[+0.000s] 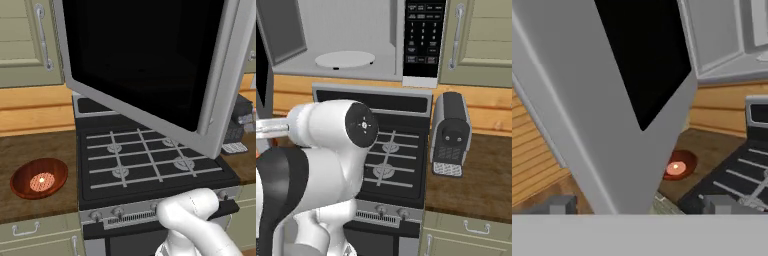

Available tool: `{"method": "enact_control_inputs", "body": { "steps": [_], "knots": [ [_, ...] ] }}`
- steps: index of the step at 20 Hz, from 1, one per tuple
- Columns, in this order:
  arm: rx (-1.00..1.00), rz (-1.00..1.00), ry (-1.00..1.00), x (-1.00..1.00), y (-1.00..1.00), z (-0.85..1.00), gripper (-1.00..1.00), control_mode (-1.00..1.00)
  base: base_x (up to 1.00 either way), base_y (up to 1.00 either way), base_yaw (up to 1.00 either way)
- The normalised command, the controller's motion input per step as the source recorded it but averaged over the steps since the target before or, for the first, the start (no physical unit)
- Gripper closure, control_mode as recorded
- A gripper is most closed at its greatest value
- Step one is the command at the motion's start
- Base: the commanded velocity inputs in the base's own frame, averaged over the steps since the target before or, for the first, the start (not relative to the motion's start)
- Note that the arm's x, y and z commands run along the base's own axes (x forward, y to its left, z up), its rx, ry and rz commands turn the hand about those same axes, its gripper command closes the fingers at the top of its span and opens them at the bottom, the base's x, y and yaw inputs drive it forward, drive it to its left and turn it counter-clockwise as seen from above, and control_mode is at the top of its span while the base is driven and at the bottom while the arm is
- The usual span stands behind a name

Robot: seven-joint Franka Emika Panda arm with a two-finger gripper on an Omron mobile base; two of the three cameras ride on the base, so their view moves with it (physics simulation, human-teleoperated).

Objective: Open the microwave, place the bowl with waffle inside the microwave, then close the microwave door and turn it on.

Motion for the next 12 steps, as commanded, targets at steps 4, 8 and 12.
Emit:
{"method": "enact_control_inputs", "body": {
  "steps": [4, 8, 12],
  "knots": [
    [0.06, 0.68, -0.04, 0.57, -0.03, 0.00, -1.00, -1.00, 0.00, 0.00, 0.00],
    [0.01, 0.16, -0.18, 0.38, 0.18, -0.12, -1.00, -1.00, 0.00, 0.00, 0.00],
    [0.01, 0.00, -0.20, 0.12, 0.54, -0.01, -1.00, -1.00, 0.00, 0.00, 0.00]
  ]
}}
